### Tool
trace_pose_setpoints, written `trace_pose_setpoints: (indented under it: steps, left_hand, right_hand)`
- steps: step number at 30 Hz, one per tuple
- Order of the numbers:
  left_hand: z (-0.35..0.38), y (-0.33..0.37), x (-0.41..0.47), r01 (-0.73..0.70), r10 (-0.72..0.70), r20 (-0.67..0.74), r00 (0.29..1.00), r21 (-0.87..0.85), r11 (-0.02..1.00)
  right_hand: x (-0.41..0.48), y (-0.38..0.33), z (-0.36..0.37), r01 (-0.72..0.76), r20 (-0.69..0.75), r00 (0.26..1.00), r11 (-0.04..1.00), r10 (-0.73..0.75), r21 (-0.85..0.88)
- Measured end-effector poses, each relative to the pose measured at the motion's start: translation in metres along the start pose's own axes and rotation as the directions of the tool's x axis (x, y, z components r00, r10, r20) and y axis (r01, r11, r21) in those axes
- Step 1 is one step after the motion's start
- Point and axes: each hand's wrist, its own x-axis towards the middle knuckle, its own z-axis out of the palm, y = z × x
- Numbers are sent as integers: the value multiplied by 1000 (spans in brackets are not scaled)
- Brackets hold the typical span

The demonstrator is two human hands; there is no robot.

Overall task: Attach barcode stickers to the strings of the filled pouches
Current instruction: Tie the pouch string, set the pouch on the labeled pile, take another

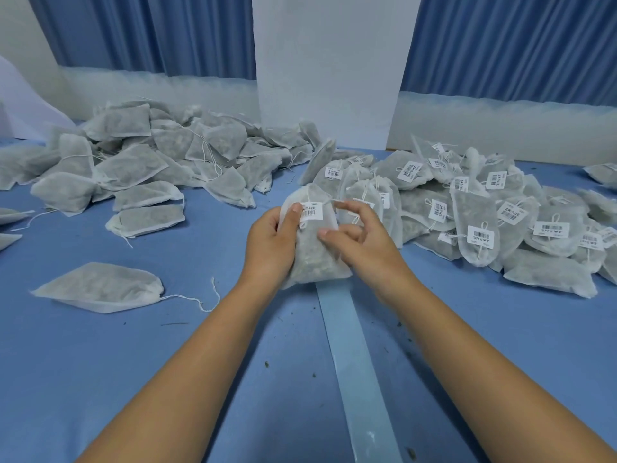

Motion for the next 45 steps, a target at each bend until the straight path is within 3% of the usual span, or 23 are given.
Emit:
trace_pose_setpoints:
  steps: [2, 4, 6, 10, 13, 15, 18, 20, 26, 30, 35, 39, 45]
  left_hand:
    - [-1, 0, 2, 22, -22, 4, 1000, -19, 1000]
    - [-5, 0, 7, 109, -104, 49, 993, -115, 987]
    - [-12, -3, 12, 163, -155, 61, 986, -154, 975]
    - [-31, -19, 27, 122, -122, -13, 992, 222, 967]
    - [-43, -24, 30, 56, -66, -2, 998, 554, 831]
    - [-51, -24, 30, 41, -71, 16, 997, 688, 724]
    - [-64, -19, 30, 45, -211, 74, 975, 860, 508]
    - [-70, -14, 31, 16, -323, 133, 937, 907, 420]
    - [-103, 12, 20, -56, -540, 210, 815, 956, 287]
    - [-117, 16, 15, -84, -599, 231, 767, 961, 264]
    - [-116, 9, 17, -78, -556, 217, 802, 962, 263]
    - [-117, 11, 18, -69, -595, 269, 758, 939, 336]
    - [-109, 13, 16, -79, -597, 319, 736, 917, 392]
  right_hand:
    - [2, 2, -3, 131, 18, 991, 990, -130, -51]
    - [8, 4, -13, 233, -112, 964, 968, -242, -89]
    - [17, 10, -28, 216, -247, 931, 950, -270, -225]
    - [25, 29, -43, 8, -276, 957, 958, -91, -288]
    - [30, 39, -50, -62, -227, 973, 896, -44, -439]
    - [33, 44, -53, -24, -165, 982, 805, -92, -593]
    - [40, 49, -51, 26, -144, 975, 727, -170, -686]
    - [45, 53, -48, 28, -164, 966, 710, -200, -703]
    - [41, 60, -44, 95, -124, 961, 713, -249, -695]
    - [34, 59, -41, 105, -114, 957, 684, -267, -722]
    - [26, 51, -31, 133, -119, 928, 613, -353, -779]
    - [22, 43, -22, 193, -143, 866, 585, -479, -788]
    - [16, 39, -11, 250, -83, 863, 563, -498, -787]
